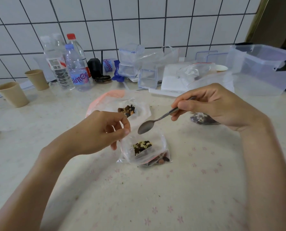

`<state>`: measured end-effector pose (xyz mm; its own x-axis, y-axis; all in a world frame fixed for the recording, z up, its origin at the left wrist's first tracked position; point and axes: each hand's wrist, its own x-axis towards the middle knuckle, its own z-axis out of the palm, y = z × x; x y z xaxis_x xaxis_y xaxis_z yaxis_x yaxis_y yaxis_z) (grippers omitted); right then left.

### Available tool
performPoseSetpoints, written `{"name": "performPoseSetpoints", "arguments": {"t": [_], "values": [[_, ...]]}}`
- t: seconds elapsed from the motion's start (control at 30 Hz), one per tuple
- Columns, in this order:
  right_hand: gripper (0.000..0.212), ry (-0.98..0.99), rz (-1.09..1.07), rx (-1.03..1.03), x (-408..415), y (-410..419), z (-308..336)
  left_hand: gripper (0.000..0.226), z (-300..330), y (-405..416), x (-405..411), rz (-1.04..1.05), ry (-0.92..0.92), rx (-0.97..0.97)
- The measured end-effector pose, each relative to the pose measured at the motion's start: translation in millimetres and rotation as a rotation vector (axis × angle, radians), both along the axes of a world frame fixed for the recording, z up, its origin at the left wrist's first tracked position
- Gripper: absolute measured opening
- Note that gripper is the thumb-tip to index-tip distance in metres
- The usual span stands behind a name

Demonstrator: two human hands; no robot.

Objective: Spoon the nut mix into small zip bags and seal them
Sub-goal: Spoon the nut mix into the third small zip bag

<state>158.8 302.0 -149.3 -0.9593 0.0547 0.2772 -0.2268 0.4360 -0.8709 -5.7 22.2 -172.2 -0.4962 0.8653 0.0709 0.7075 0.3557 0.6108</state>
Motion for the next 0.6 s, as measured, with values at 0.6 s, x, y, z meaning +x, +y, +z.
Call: {"name": "performPoseSetpoints", "arguments": {"t": [0.6], "values": [[0.023, 0.063, -0.432, -0.467, -73, -26, -56, 0.05, 9, 24, -58, 0.514, 0.449, 0.349]]}}
